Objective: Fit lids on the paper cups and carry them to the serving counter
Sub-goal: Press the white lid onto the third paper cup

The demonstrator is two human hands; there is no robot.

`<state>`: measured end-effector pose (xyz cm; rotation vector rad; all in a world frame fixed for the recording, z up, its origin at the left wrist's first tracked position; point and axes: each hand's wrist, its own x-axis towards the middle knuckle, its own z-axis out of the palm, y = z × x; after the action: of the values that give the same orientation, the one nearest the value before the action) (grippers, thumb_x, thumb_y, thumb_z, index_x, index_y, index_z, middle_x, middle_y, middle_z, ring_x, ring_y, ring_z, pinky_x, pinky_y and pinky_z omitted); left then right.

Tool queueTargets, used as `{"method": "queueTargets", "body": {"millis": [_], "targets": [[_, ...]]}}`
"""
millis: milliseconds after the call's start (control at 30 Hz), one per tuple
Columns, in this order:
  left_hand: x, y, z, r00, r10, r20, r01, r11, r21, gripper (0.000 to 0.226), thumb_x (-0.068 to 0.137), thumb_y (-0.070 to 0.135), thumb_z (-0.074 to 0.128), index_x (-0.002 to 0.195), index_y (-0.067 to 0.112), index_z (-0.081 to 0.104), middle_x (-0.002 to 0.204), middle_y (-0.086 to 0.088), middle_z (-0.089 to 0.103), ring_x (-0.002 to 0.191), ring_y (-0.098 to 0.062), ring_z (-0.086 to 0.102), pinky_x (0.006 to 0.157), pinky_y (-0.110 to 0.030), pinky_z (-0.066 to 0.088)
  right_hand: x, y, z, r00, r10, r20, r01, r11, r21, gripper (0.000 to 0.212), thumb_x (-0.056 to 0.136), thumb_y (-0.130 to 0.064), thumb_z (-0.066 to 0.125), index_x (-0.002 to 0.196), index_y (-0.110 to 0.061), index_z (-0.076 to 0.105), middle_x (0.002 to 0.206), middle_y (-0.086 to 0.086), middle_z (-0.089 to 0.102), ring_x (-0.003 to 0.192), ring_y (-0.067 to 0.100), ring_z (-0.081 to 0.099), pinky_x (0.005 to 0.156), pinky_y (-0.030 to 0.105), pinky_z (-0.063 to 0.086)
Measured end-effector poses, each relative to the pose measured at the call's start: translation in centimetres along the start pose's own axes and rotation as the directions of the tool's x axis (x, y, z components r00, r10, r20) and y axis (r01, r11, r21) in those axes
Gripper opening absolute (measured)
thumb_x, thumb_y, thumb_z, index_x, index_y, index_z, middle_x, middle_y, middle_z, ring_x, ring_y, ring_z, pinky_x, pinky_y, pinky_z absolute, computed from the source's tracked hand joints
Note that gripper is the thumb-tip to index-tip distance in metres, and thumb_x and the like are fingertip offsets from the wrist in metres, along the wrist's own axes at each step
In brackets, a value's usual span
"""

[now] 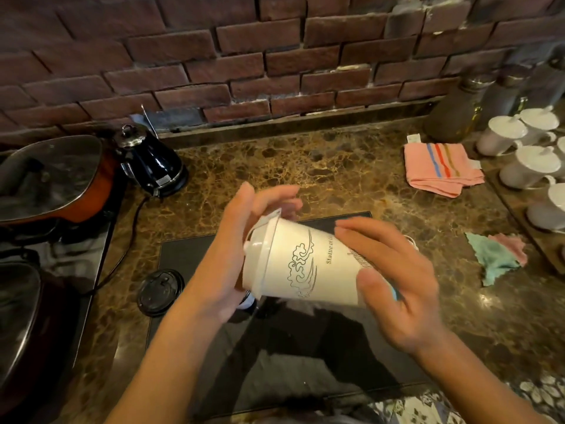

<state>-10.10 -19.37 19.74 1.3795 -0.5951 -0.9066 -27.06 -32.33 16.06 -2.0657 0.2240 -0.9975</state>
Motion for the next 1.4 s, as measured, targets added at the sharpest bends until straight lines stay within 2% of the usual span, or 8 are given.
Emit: {"method": "queueTargets", "body": {"millis": [233,400,567,800,1033,1133,1267,1400], "targets": [[-1.5,1.8,2.1,0.986,0.154,0.057,-0.154,0.988,0.004,0.058,0.099,0.056,0.030,0.148,0.032,0.051,0.150,0.012,0.054,0.142,-0.004,0.043,0.117,-0.042,0.025,0.5,-2.9,-0.1,0.956,-0.171,-0.238,0.170,0.985,-0.027,0.034,0.087,-0.010,0.042,0.105,0.006,0.066,0.117,0.018,0.065,0.105,0.024,0.068,0.083,0.031,0.051],[-1.0,2.6,2.0,0.986,0.145,0.083,-0.154,0.982,0.109,0.055,0.094,0.055,0.039,0.140,0.033,0.060,0.148,0.012,0.056,0.139,-0.004,0.047,0.117,-0.044,0.030,0.1,-1.9,0.0,0.976,-0.135,-0.171,0.132,0.991,-0.027,0.049,0.103,-0.031,0.037,0.108,0.010,0.065,0.113,0.019,0.067,0.104,0.024,0.068,0.082,0.032,0.052],[-1.0,4.3,0.9,0.971,0.202,0.131,-0.216,0.971,0.101,0.045,0.103,0.037,0.035,0.133,0.025,0.066,0.140,0.007,0.064,0.135,-0.008,0.052,0.113,-0.048,0.035,1.1,-2.9,0.0,0.957,-0.208,-0.200,0.196,0.978,-0.077,0.047,0.103,-0.029,0.037,0.109,0.010,0.064,0.116,0.018,0.067,0.108,0.023,0.068,0.087,0.031,0.051],[-1.5,5.6,2.2,0.956,0.172,0.239,-0.222,0.955,0.198,0.084,0.065,0.050,0.047,0.141,0.016,0.050,0.152,-0.013,0.050,0.138,-0.028,0.049,0.115,-0.052,0.036,-0.3,-4.4,1.0,0.922,-0.181,-0.341,0.181,0.983,-0.034,0.042,0.101,-0.025,0.040,0.103,0.007,0.066,0.109,0.016,0.068,0.097,0.026,0.070,0.076,0.033,0.052],[-1.1,5.4,2.2,0.957,0.229,0.176,-0.254,0.958,0.135,0.056,0.093,0.038,0.046,0.144,0.017,0.055,0.149,-0.003,0.055,0.139,-0.020,0.049,0.115,-0.057,0.034,0.8,-4.0,0.2,0.930,-0.155,-0.334,0.147,0.988,-0.050,0.037,0.086,-0.008,0.040,0.102,0.010,0.068,0.107,0.016,0.070,0.098,0.024,0.070,0.078,0.033,0.052],[-1.4,4.7,2.5,0.929,0.371,0.005,-0.371,0.928,0.030,0.043,0.098,0.044,0.043,0.128,0.024,0.067,0.134,0.002,0.065,0.128,-0.019,0.059,0.105,-0.052,0.045,1.7,-3.9,-1.0,0.913,-0.162,-0.375,0.126,0.985,-0.120,0.037,0.089,-0.009,0.040,0.101,0.008,0.071,0.103,0.009,0.071,0.094,0.018,0.070,0.078,0.026,0.050],[-2.7,2.6,3.2,0.932,0.359,-0.052,-0.353,0.930,0.099,0.044,0.092,0.058,0.048,0.126,0.037,0.065,0.117,0.005,0.070,0.106,-0.021,0.069,0.076,-0.042,0.059,1.1,-4.0,-1.3,0.865,-0.224,-0.449,0.110,0.958,-0.266,0.034,0.091,-0.009,0.041,0.098,0.006,0.072,0.104,0.004,0.070,0.094,0.011,0.070,0.080,0.018,0.047],[-3.8,1.0,4.0,0.931,0.347,-0.110,-0.351,0.936,-0.016,0.042,0.091,0.053,0.052,0.127,0.035,0.063,0.117,-0.002,0.068,0.102,-0.025,0.069,0.071,-0.038,0.058,0.5,-4.2,-0.6,0.860,-0.261,-0.439,0.166,0.956,-0.243,0.031,0.091,-0.008,0.039,0.101,0.003,0.066,0.105,0.004,0.068,0.097,0.010,0.068,0.081,0.022,0.049]]}}
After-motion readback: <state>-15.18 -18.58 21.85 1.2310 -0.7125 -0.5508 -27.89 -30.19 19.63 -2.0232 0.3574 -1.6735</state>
